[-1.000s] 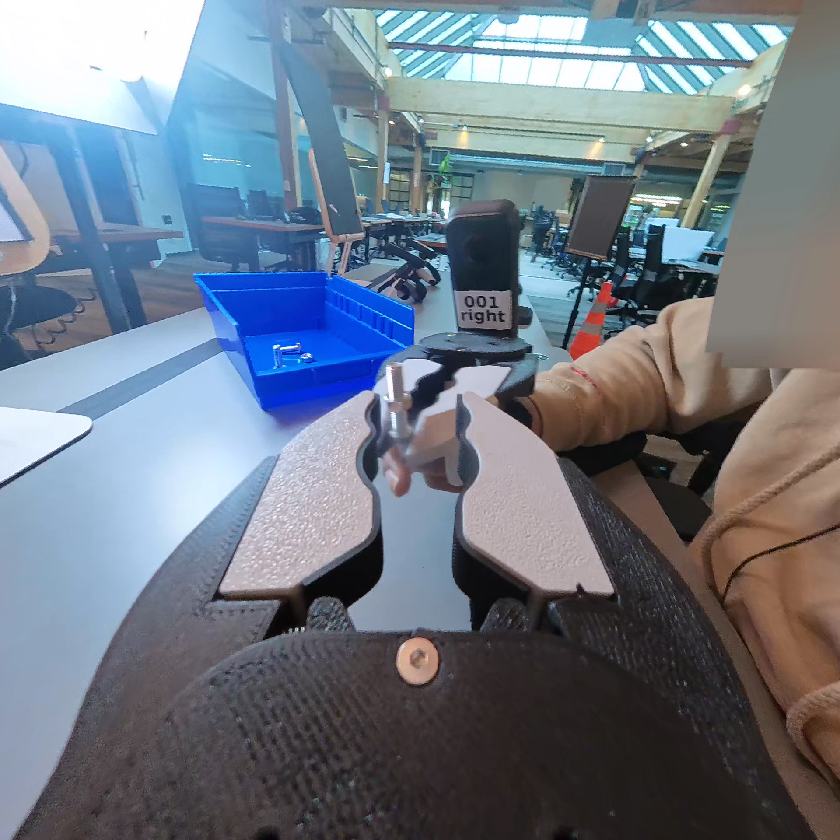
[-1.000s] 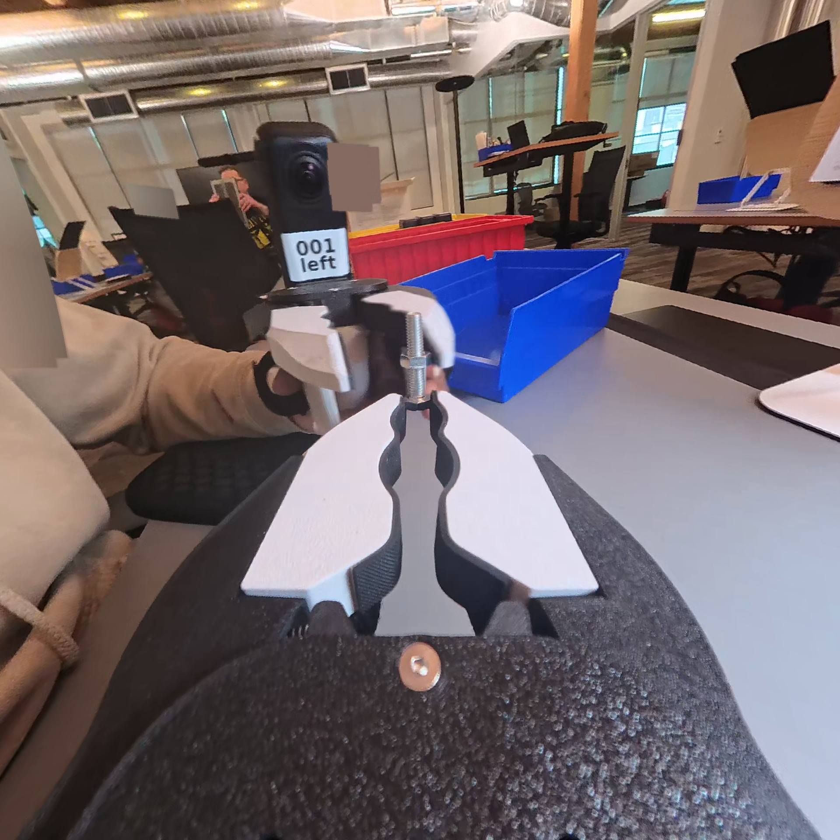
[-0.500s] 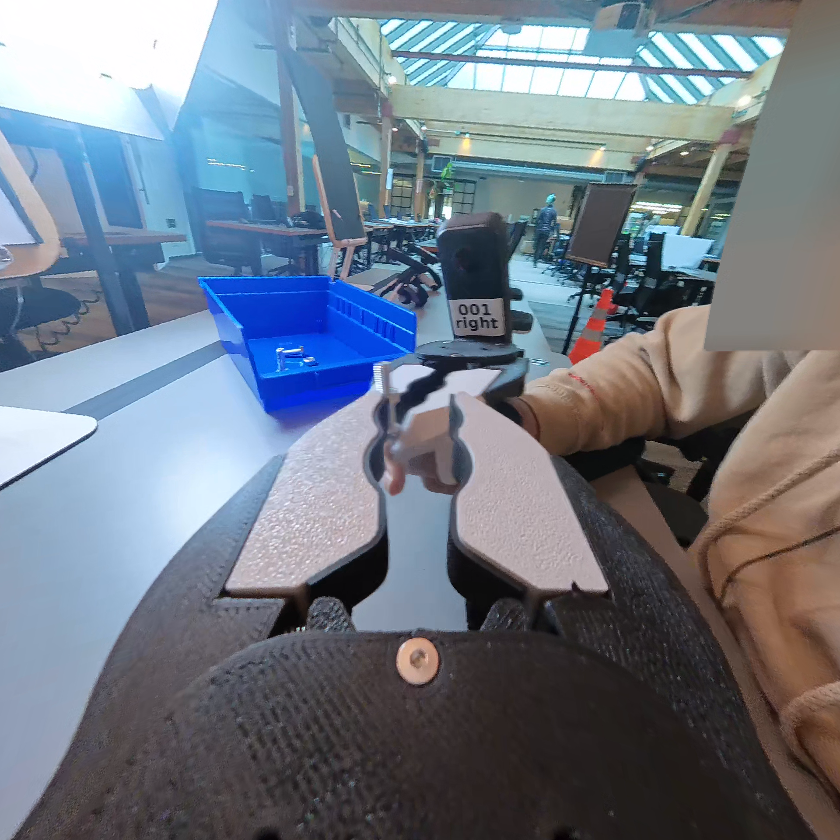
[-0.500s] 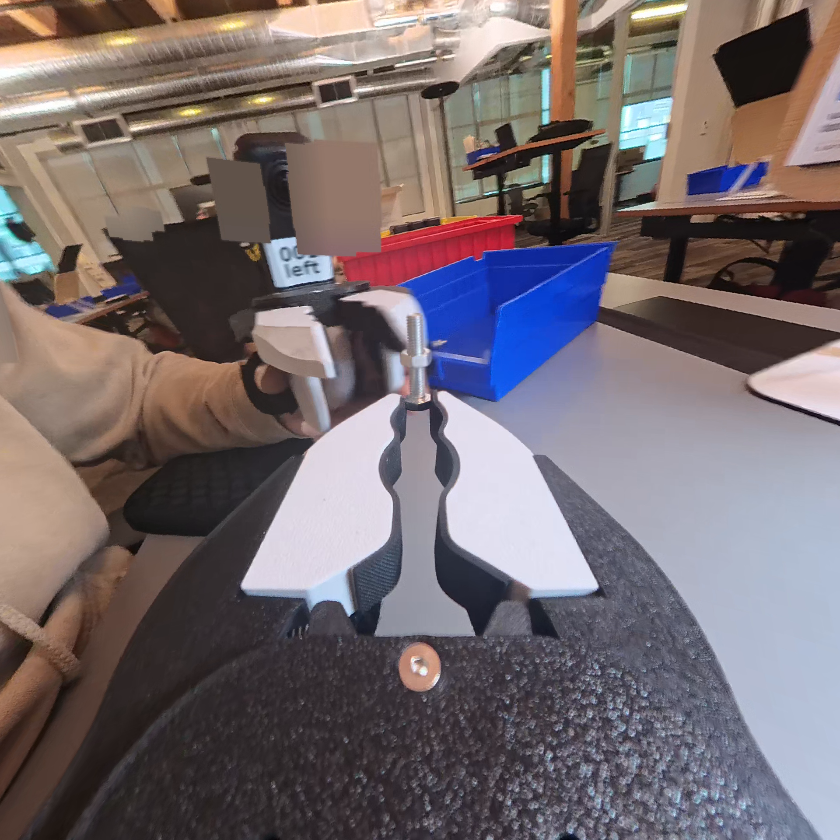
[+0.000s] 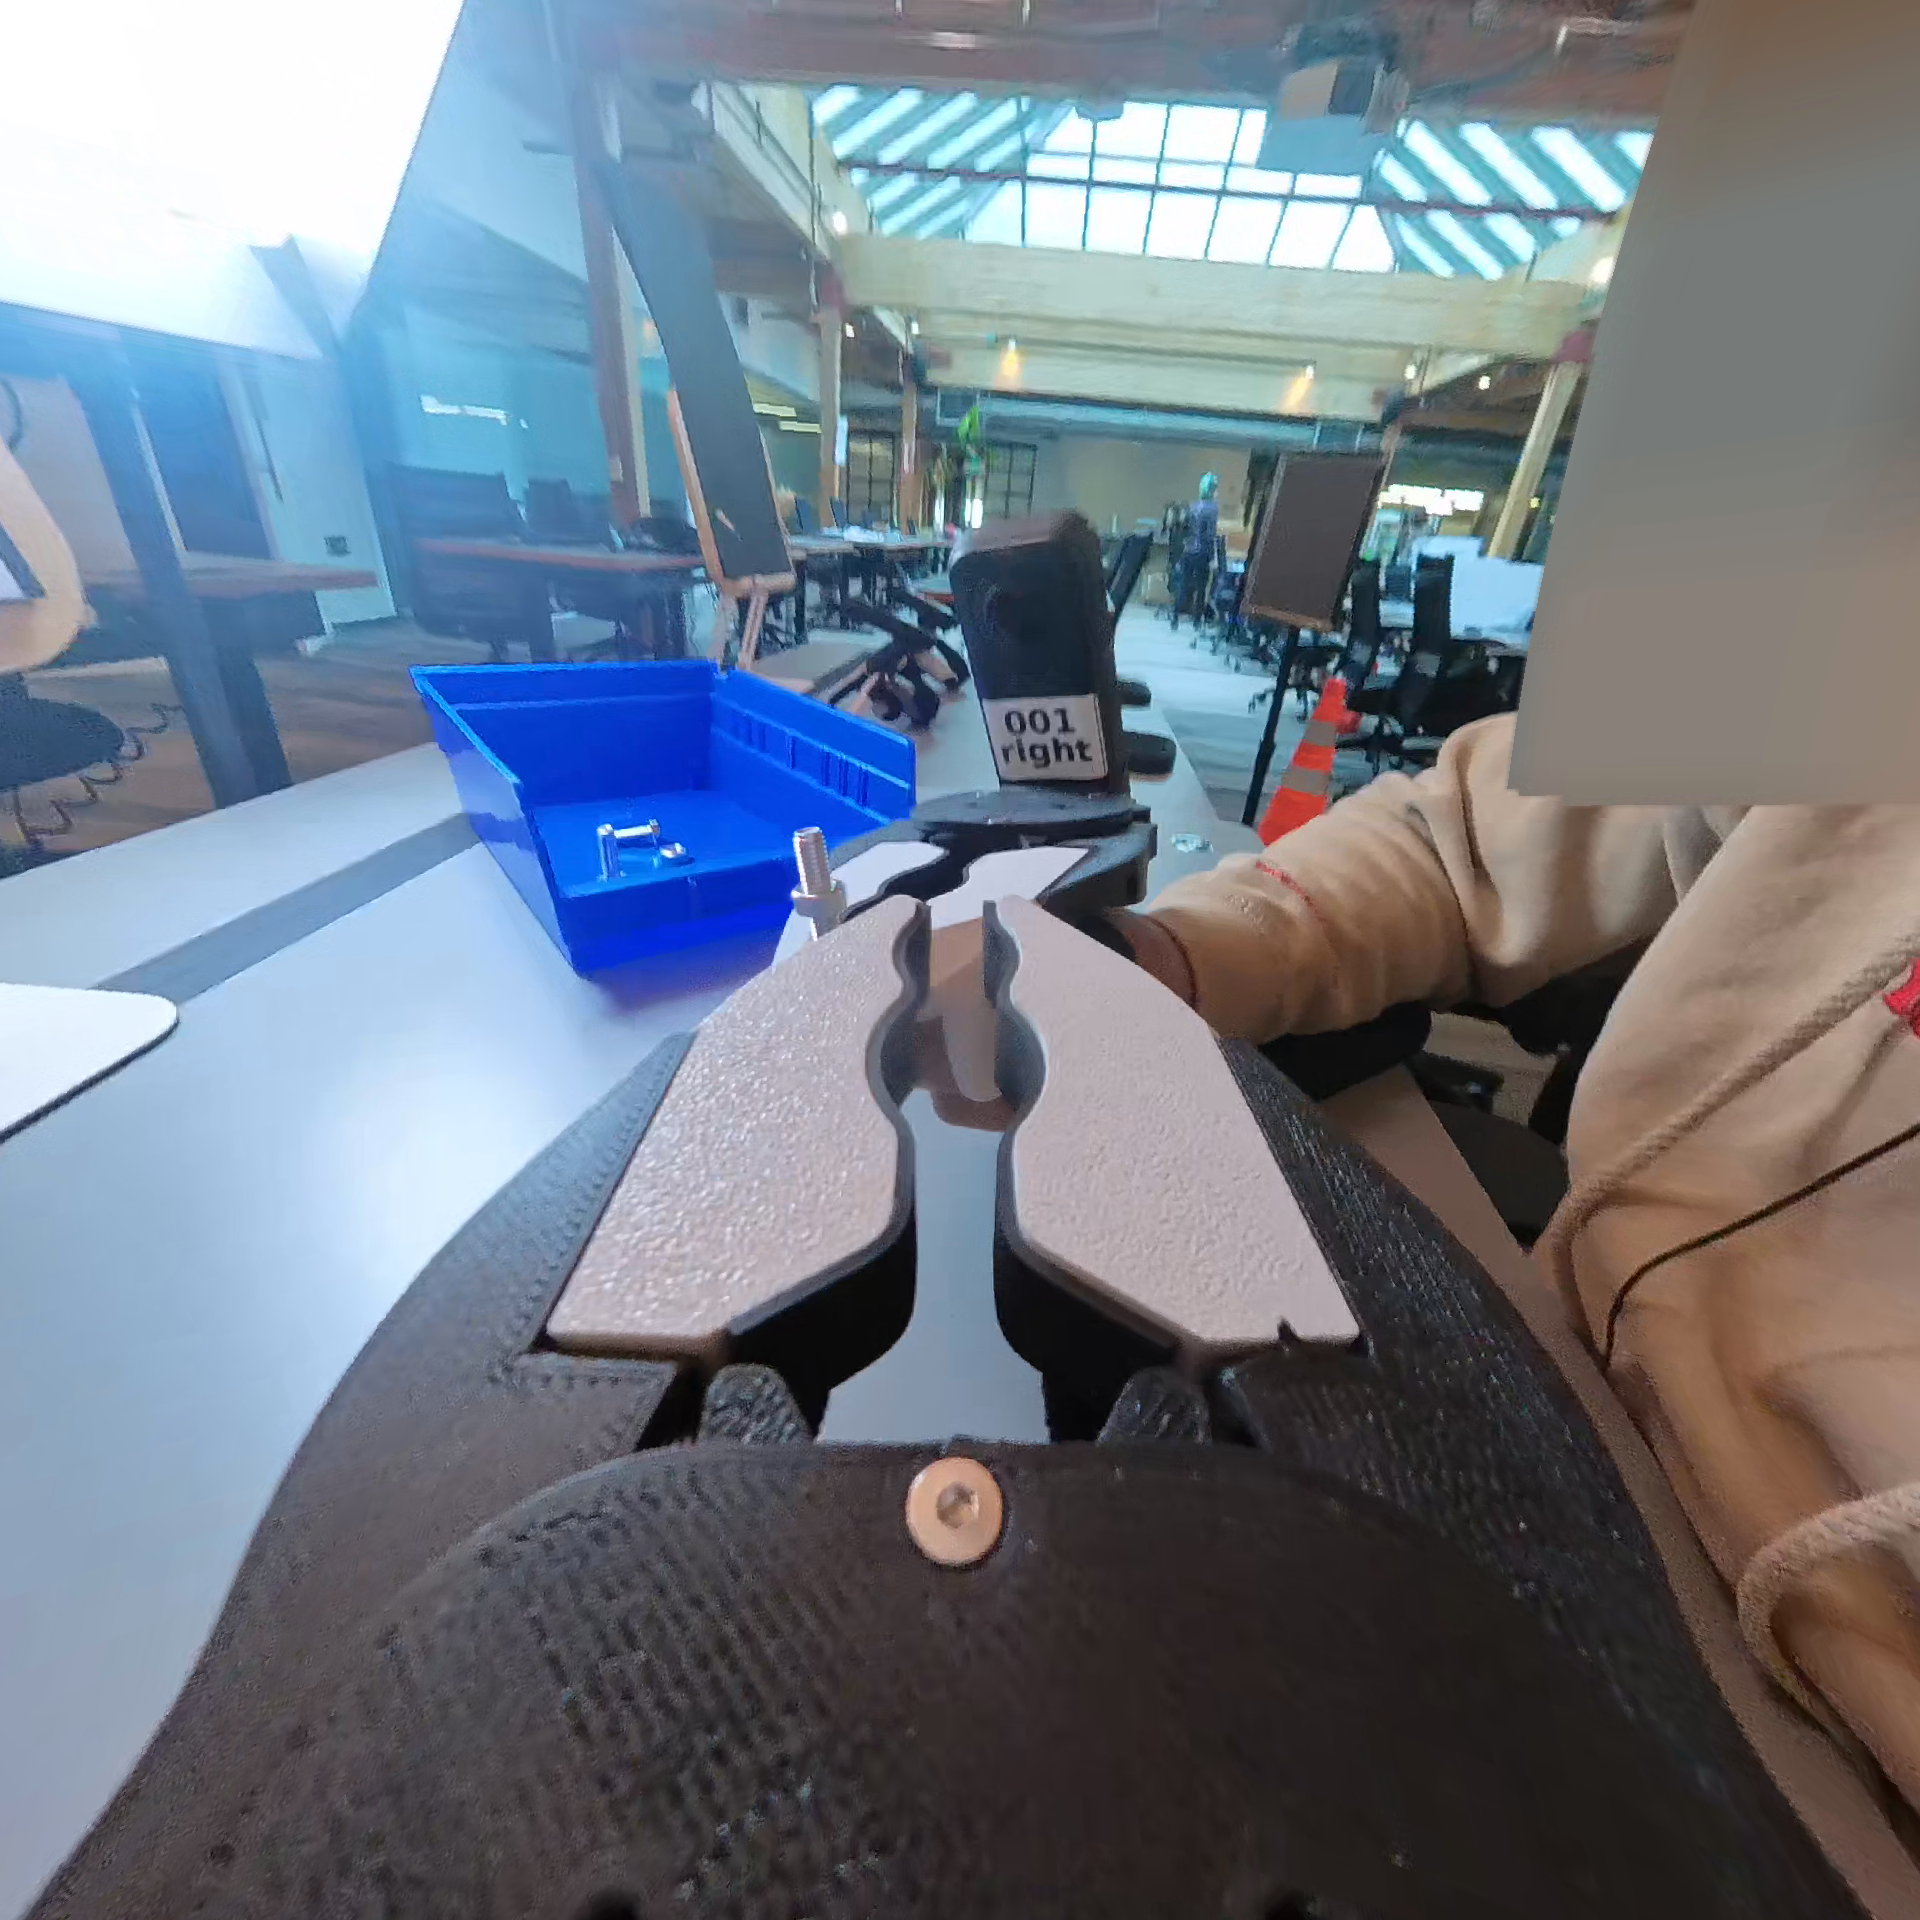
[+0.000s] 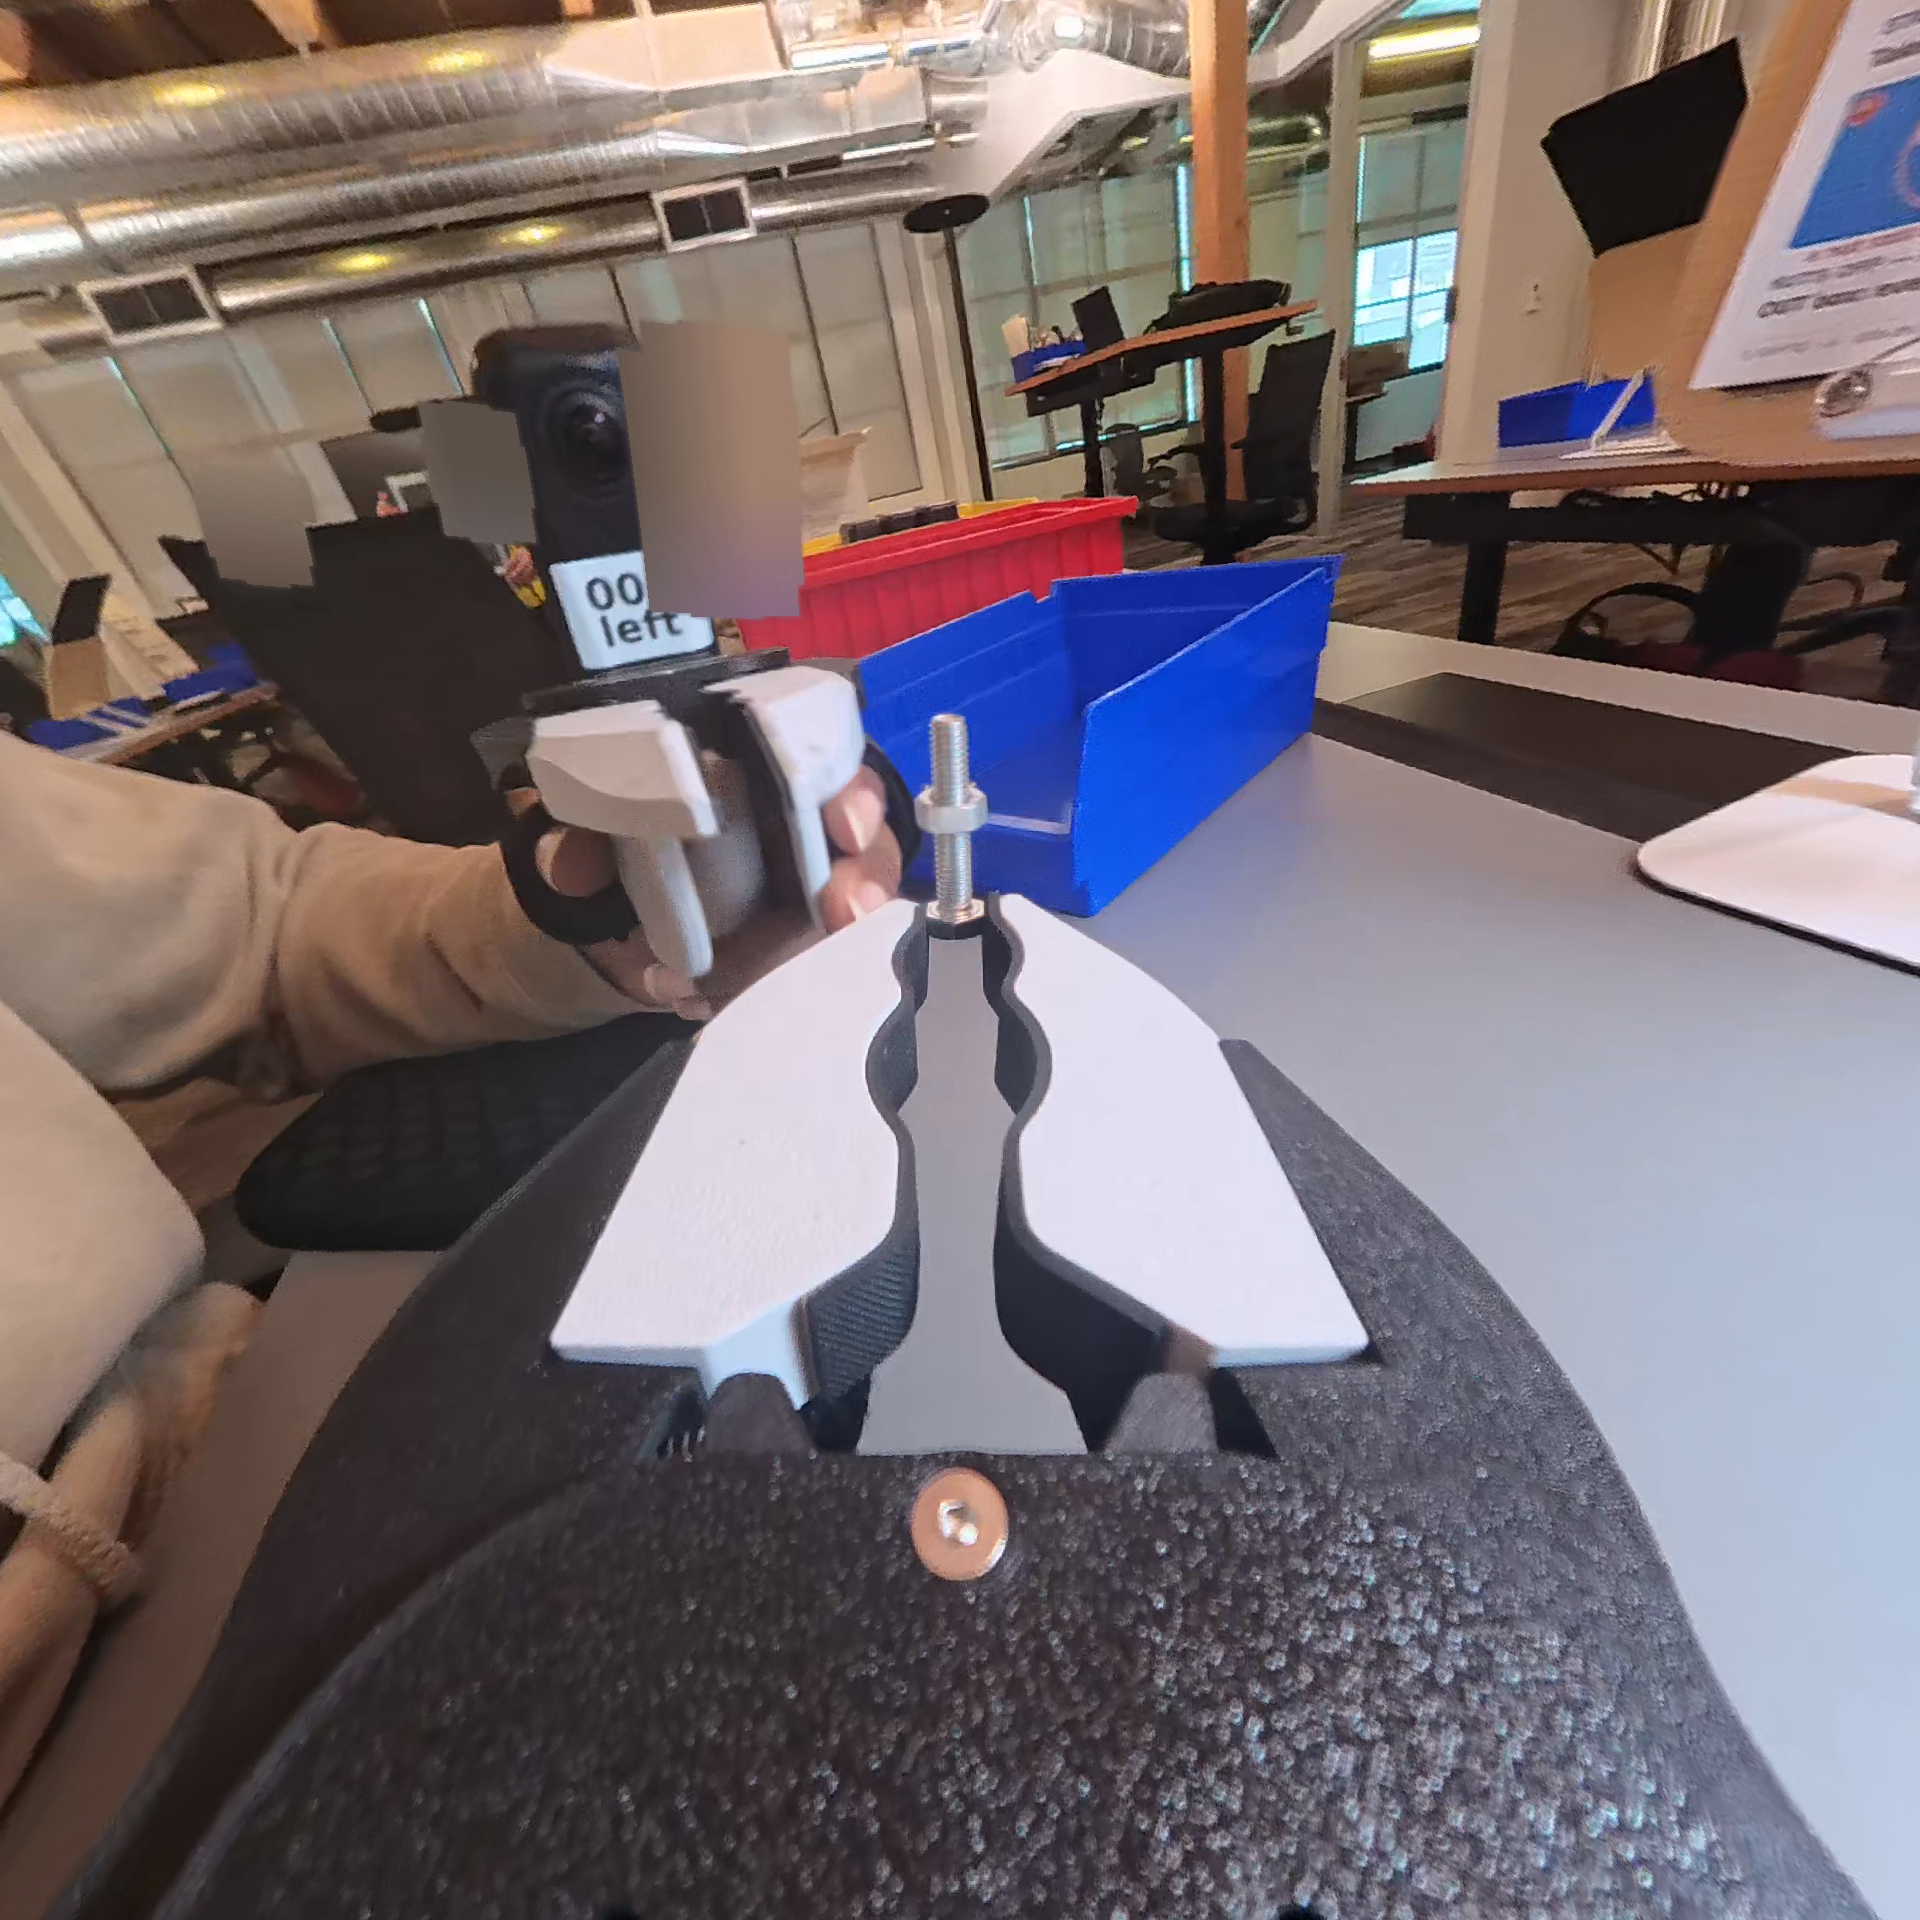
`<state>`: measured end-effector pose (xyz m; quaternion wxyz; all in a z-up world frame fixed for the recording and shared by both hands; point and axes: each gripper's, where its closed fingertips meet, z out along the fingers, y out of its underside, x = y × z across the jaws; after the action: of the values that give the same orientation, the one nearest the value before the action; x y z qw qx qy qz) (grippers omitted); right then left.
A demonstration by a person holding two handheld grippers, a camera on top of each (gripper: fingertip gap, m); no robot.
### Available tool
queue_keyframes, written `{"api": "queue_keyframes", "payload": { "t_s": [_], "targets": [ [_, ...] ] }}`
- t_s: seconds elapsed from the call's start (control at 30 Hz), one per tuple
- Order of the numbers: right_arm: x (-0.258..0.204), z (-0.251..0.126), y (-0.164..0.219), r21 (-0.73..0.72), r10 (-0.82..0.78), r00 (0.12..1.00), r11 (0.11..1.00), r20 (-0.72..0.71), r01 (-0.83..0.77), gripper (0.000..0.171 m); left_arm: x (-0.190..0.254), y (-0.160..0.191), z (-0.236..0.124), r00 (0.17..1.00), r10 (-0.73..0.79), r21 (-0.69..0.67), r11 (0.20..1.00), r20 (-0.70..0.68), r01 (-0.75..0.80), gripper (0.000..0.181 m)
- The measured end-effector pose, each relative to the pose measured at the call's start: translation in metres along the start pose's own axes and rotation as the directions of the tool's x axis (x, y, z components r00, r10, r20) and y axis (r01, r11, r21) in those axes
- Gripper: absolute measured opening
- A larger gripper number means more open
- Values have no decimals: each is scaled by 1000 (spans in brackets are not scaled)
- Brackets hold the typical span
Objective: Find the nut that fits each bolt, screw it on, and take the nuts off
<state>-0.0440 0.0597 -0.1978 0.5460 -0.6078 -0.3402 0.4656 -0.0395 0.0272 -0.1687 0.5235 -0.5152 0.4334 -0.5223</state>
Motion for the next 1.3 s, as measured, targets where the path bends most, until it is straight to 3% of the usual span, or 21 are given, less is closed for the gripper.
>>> {"api": "queue_keyframes", "payload": {
  "t_s": [0.27, 0.4, 0.43, 0.47, 0.7, 0.87, 0.93, 1.07, 1.17, 1.3],
  "targets": [
    [-16, 6, 6, -22, -13, 998, 1000, 67, 15, 10, -15, 9, 4, 995, 16, -36, 999, 99, -12, 31],
    [-12, 4, 3, -11, -28, 998, 1000, 47, 28, 10, -5, 6, 4, 998, 33, -30, 999, 48, -31, 28],
    [-5, 2, 1, -3, -22, 1000, 1000, 13, 22, 10, -1, 3, 1, 999, 31, -18, 999, 7, -31, 8],
    [-1, 0, -1, 3, -5, 1000, 1000, 0, 5, 10, 0, -2, -1, 1000, 23, 6, 1000, 1, -23, 8],
    [-13, 6, 8, -29, -1, 998, 1000, 59, 3, 10, -16, 5, 1, 994, 40, -22, 999, 105, -38, 29],
    [-15, 6, 8, -28, -9, 998, 1000, 69, 11, 10, -5, 4, 2, 998, 32, -30, 999, 45, -31, 27],
    [-9, 4, 4, -13, 3, 999, 1000, 45, -3, 10, 1, -3, -2, 1000, 23, 5, 1000, -3, -23, 5],
    [-7, 3, 3, -11, 16, 999, 1000, 46, -16, 10, -8, -7, -4, 997, 41, 17, 999, 61, -42, 9],
    [-17, 7, 7, -28, 3, 997, 1000, 81, -1, 10, -15, -1, -1, 994, 26, -5, 1000, 107, -25, 23],
    [-19, 7, 8, -36, -7, 996, 999, 88, 11, 10, -6, 5, 3, 998, 33, -41, 999, 59, -30, 23]
  ]
}}
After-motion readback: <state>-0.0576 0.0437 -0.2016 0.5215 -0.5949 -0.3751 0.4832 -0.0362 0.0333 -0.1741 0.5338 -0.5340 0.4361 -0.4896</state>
